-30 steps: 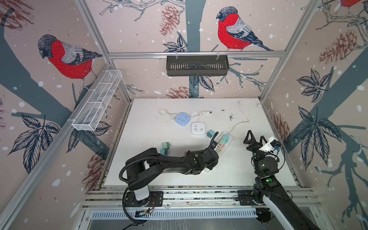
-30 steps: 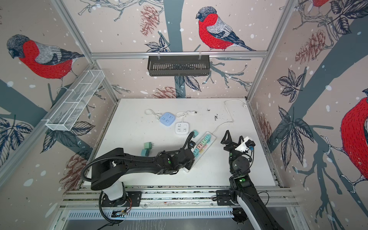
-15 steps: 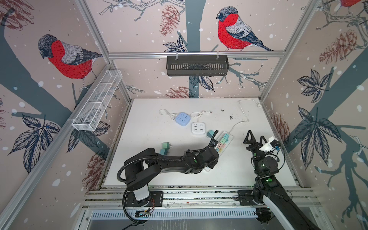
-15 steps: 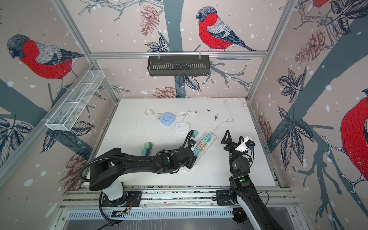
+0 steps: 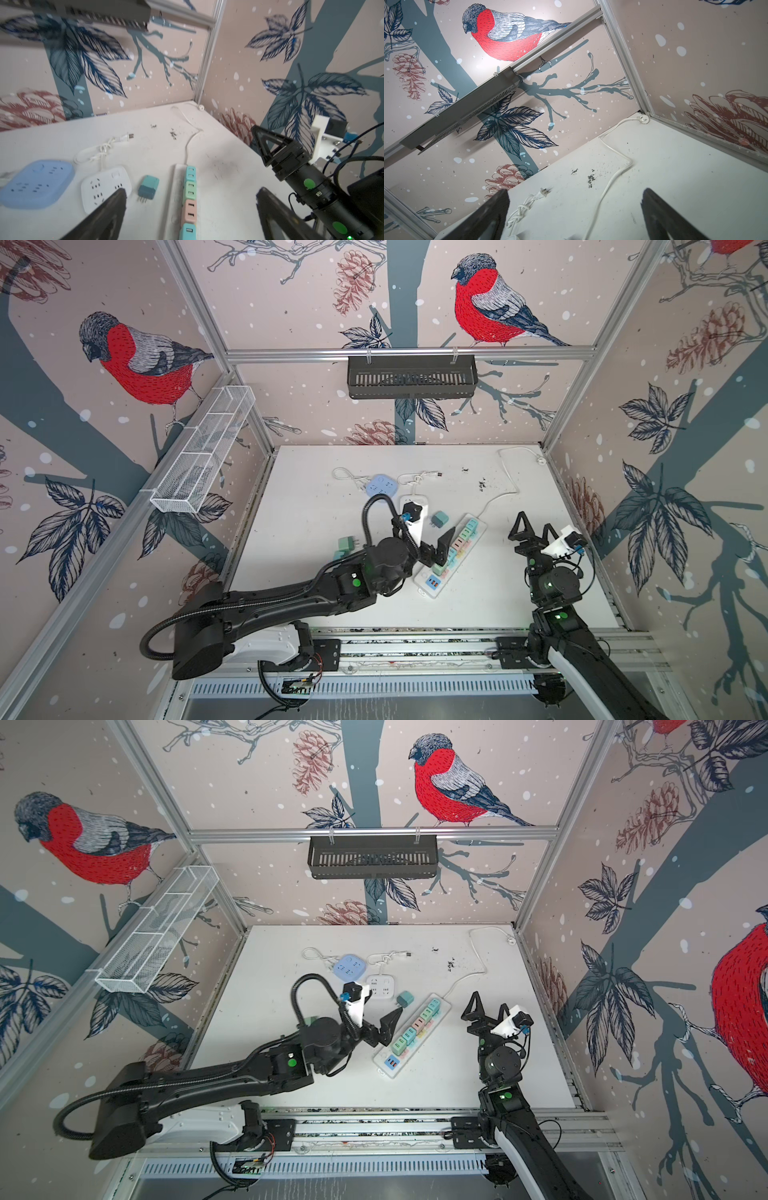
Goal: Insert the plug
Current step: 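Open the left gripper and raise it off the plugged green adapter, then draw the left gripper back while the right gripper reaches down to the white hub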
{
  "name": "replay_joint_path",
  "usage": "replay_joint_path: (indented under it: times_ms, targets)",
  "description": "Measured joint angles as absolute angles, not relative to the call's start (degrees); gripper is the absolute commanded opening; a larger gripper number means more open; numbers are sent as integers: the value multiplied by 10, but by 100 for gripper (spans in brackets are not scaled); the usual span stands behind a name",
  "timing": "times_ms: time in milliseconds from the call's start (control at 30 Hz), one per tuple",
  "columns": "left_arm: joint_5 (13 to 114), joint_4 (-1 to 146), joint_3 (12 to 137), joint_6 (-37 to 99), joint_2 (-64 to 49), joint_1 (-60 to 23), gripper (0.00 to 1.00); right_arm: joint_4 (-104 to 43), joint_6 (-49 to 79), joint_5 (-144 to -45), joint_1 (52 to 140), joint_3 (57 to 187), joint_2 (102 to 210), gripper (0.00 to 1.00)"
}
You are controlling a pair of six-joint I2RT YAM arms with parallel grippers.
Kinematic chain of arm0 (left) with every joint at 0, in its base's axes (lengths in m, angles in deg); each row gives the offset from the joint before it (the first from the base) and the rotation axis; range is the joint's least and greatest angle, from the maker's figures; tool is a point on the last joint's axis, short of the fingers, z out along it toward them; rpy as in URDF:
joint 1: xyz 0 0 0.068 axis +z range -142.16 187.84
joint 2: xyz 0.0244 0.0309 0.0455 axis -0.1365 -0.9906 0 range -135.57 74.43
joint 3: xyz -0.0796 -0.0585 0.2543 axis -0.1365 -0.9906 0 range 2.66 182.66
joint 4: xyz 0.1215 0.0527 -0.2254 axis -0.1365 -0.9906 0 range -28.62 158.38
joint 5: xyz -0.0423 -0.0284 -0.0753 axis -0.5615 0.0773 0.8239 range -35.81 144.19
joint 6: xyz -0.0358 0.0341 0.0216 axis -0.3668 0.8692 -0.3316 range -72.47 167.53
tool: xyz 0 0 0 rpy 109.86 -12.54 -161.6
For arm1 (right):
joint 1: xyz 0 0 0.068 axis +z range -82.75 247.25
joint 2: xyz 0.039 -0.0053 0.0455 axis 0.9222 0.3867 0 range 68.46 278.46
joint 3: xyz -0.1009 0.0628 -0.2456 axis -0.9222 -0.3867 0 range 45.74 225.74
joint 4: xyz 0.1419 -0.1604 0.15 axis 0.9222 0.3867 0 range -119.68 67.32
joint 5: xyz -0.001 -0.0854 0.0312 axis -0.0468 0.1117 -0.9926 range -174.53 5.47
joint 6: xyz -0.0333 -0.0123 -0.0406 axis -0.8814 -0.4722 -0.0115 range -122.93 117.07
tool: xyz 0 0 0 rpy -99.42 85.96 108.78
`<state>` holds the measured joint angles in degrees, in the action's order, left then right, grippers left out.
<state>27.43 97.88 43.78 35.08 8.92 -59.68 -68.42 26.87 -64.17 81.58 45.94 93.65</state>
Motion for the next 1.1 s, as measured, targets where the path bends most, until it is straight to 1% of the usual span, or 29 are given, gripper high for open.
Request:
replay_joint_path:
  times_ms: [100,167,267,300,367,467,567,667,833,900,967,1100]
  targets:
    - [255,1065,390,401,127,-572,96,-689,273,-628,812,459,954,100]
    - [243,1106,358,413,143,-533,97,-683,273,-629,806,459,969,100]
    - [245,1124,313,400,170,-449,96,-613,284,-659,803,477,988,93]
    - [259,1122,301,389,182,-416,96,-579,284,-682,804,499,996,88]
    - [286,1119,283,369,199,-367,96,-523,287,-718,808,549,1001,85]
    - [311,1113,253,358,221,-336,97,-466,299,-746,837,617,1008,81]
    - [331,1108,234,359,241,-327,97,-414,296,-752,898,677,1041,81]
    - [336,1106,231,359,248,-323,96,-360,283,-723,966,758,1120,80]
    - [349,1101,223,358,244,-297,97,-307,257,-668,1050,891,1287,73]
    - [366,1101,217,350,239,-271,96,-303,247,-655,1067,931,1347,69]
    - [381,1101,216,340,236,-252,96,-300,238,-651,1070,959,1397,68]
    - [401,1101,219,334,233,-241,96,-287,224,-651,1069,1023,1501,68]
